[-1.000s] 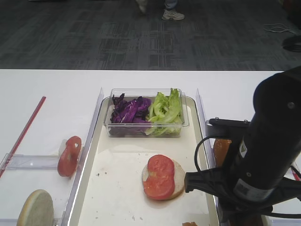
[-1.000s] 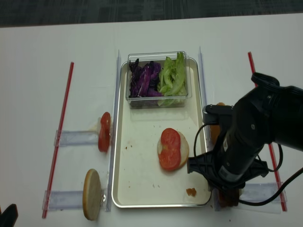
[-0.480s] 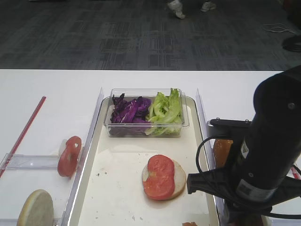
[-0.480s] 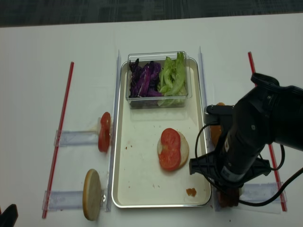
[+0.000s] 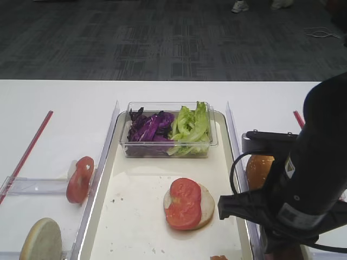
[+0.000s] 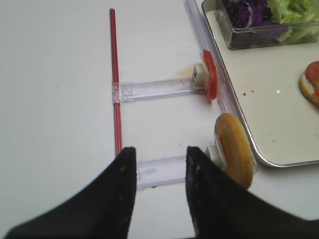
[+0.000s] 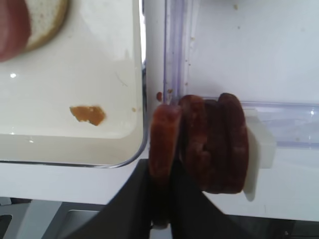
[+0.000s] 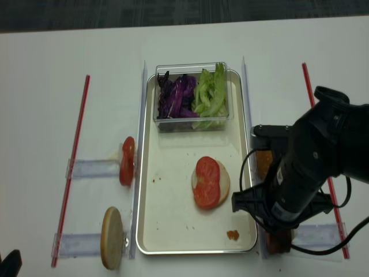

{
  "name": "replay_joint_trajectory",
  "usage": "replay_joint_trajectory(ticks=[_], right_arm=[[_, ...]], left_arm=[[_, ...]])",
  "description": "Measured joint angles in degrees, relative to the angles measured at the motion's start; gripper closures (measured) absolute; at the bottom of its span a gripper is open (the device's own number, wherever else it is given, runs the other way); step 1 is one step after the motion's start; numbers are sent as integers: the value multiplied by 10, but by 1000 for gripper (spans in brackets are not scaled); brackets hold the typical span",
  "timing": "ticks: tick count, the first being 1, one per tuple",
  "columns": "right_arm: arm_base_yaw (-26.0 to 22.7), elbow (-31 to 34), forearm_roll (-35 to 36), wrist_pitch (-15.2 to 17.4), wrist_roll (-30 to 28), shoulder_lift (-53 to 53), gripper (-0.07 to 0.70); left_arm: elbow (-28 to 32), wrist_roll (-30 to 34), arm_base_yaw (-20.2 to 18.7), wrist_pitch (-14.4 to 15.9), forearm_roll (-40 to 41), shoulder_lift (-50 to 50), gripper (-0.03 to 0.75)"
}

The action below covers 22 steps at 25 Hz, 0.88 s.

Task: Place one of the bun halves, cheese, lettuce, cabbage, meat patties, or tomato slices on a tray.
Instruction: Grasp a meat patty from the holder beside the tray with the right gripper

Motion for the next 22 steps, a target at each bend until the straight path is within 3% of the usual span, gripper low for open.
replay_joint_trajectory(ticks=[16,22], right_arm=[[0,-1,1,52,0,-69,531],[0,-44,2,84,0,-83,531]], left_arm=[[0,0,0,0,0,0,480],[0,0,0,0,0,0,480]])
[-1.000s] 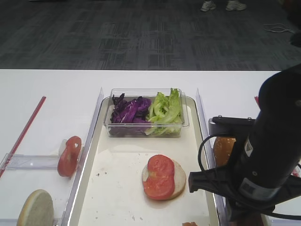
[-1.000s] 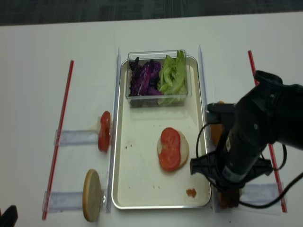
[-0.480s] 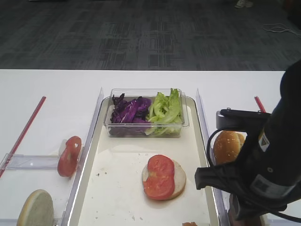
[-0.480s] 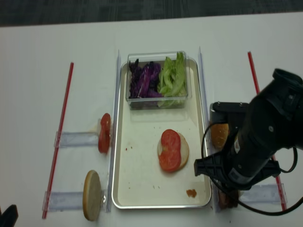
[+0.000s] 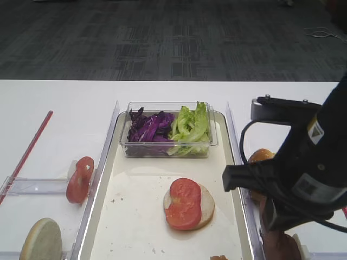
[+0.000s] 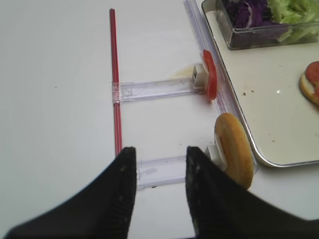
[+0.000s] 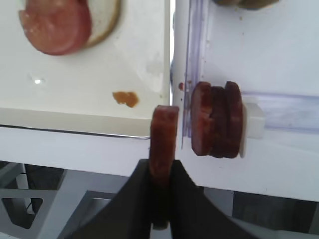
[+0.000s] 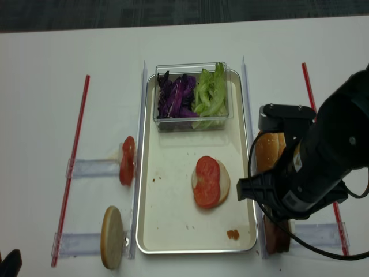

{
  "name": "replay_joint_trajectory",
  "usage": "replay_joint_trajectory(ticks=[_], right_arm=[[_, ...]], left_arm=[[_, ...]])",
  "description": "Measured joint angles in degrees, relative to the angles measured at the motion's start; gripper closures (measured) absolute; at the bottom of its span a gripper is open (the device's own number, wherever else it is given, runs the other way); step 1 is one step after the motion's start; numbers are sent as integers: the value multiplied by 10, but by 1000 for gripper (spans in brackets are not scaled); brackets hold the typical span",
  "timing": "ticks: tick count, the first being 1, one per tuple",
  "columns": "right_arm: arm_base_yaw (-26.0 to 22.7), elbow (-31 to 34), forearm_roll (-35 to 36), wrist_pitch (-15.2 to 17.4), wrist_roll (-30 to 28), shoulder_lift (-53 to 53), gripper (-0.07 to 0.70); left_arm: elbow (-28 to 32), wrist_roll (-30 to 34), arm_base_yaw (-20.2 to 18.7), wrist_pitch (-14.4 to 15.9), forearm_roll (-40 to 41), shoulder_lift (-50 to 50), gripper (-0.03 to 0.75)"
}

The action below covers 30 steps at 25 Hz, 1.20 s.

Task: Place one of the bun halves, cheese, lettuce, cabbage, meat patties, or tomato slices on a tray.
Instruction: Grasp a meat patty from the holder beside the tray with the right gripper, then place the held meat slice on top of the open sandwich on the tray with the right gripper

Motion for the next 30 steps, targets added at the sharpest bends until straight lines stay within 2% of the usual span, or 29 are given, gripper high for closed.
replay_joint_trajectory(ticks=[5,10,17,27,30], right_arm=[[0,-35,18,-2,-18,-1,532],[0,-36,61,-40,-50,-1,533],[0,-36,84,-80,-79,-1,533],[0,-37,195,-123,-189,66,533],[-20,-37,270,-127,-255,84,533]], left_arm=[[0,0,0,0,0,0,480],[0,0,0,0,0,0,480],[0,0,0,0,0,0,480],[0,0,0,0,0,0,480],[0,0,0,0,0,0,480]])
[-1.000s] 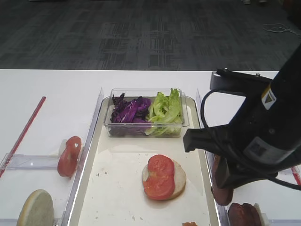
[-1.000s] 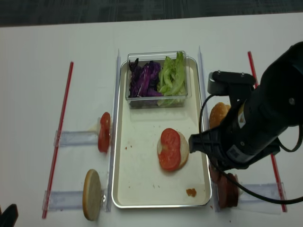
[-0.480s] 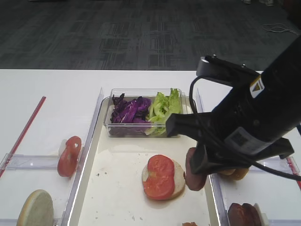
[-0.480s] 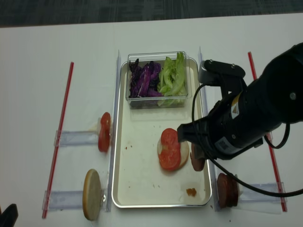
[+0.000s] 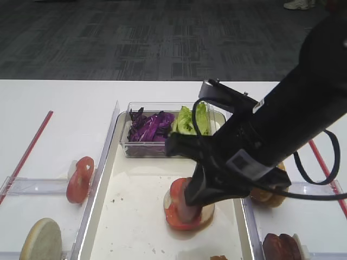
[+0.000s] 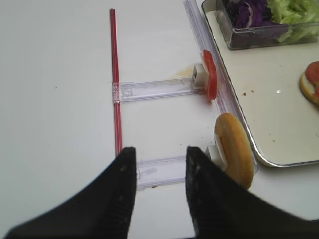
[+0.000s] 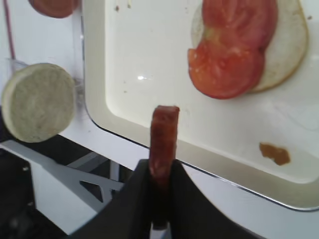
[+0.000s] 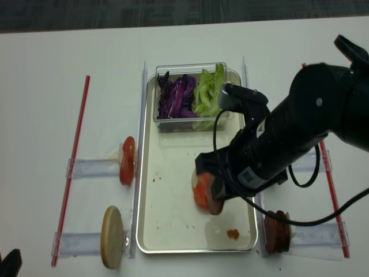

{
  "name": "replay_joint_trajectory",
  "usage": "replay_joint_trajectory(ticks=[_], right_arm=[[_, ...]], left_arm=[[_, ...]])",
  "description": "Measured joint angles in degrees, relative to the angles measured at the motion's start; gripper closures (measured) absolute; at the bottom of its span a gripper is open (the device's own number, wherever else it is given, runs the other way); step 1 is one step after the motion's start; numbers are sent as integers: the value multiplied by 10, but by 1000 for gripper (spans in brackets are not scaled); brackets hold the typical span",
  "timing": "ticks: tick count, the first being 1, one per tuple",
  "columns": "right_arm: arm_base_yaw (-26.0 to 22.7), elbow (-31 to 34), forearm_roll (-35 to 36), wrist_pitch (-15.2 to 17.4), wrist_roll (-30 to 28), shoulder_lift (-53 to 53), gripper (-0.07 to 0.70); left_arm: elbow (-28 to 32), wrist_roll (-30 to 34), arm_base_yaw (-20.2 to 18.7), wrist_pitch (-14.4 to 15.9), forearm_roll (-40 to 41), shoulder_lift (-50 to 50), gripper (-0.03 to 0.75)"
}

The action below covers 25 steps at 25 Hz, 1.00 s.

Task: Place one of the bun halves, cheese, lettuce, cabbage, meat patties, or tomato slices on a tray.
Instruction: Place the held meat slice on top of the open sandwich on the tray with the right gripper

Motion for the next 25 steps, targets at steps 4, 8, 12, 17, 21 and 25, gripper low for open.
replay_joint_trajectory(ticks=[4,8,12,17,21,25], right_arm=[[-58,0,140,12,-136,18,533],[-108,0,259,65,-252,45,533],[-124,0,315,98,-313,83,533],[-124,-1,342,102,-354,131,533],[-124,-1,363,86,-362,160,533],[-124,-1,368,51,-372,171,533]], left_arm=[[0,0,0,0,0,0,480],[0,0,0,0,0,0,480],[0,0,0,0,0,0,480],[0,0,0,0,0,0,480],[0,0,0,0,0,0,480],[0,0,0,0,0,0,480]])
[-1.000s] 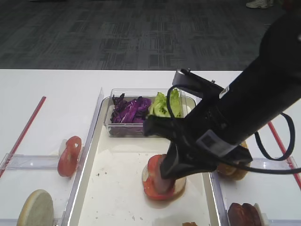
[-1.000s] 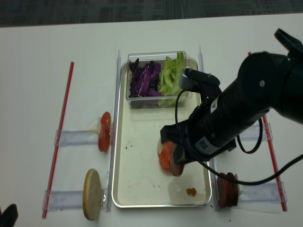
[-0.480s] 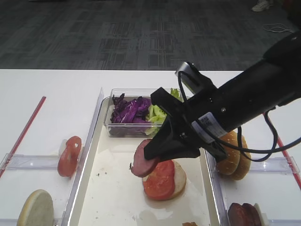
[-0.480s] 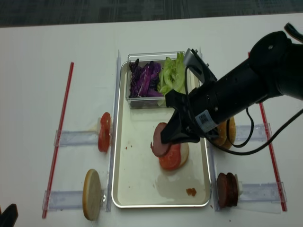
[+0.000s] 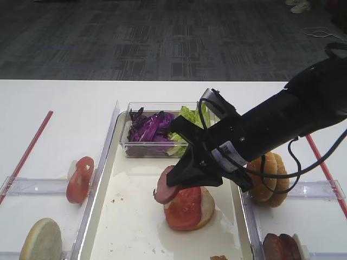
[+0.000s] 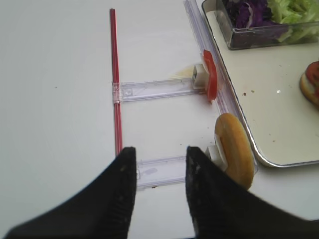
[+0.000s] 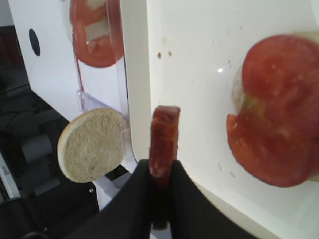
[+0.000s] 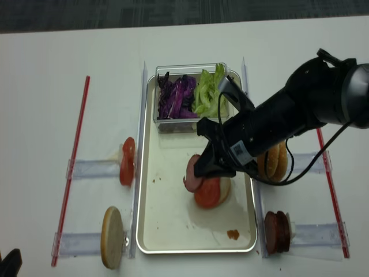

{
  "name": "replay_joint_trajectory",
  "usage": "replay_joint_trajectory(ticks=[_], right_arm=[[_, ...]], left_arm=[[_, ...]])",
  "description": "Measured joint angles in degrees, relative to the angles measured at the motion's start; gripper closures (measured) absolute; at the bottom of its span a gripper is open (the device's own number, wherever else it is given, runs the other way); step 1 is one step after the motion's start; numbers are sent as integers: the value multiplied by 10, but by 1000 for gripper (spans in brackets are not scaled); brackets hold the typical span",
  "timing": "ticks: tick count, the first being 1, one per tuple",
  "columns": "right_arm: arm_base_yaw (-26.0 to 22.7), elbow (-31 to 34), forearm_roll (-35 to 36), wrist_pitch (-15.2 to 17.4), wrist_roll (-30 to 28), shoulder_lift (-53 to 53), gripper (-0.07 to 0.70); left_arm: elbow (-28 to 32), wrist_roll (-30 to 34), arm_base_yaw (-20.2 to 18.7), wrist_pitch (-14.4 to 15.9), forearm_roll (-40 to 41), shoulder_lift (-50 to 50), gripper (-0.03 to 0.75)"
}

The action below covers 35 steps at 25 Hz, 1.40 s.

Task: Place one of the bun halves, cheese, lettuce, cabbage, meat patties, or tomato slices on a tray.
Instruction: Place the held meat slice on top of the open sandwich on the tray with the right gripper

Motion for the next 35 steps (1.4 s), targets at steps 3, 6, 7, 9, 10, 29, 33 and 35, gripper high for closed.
replay_joint_trajectory(ticks=[3,6,7,9,10,29,33,35], right_arm=[[0,-1,4,-12,-1,2,533],[-1,-2,7,-12,-1,2,533],[-1,-2,7,-12,-3,3,533],[-1,-2,7,-12,-10,6,533],[-1,-2,7,-12,-17,8,533],[-32,-2,6,-11,-31,29,533],[-32,-2,4,-19,-32,30,533],[-32,-2,2,-21,-32,32,533]], left_arm=[[0,0,0,0,0,0,480],[0,0,0,0,0,0,481],[0,0,0,0,0,0,481],[0,0,0,0,0,0,481],[0,0,0,0,0,0,481],[0,0,0,0,0,0,482],[0,0,0,0,0,0,482],[0,0,0,0,0,0,482]])
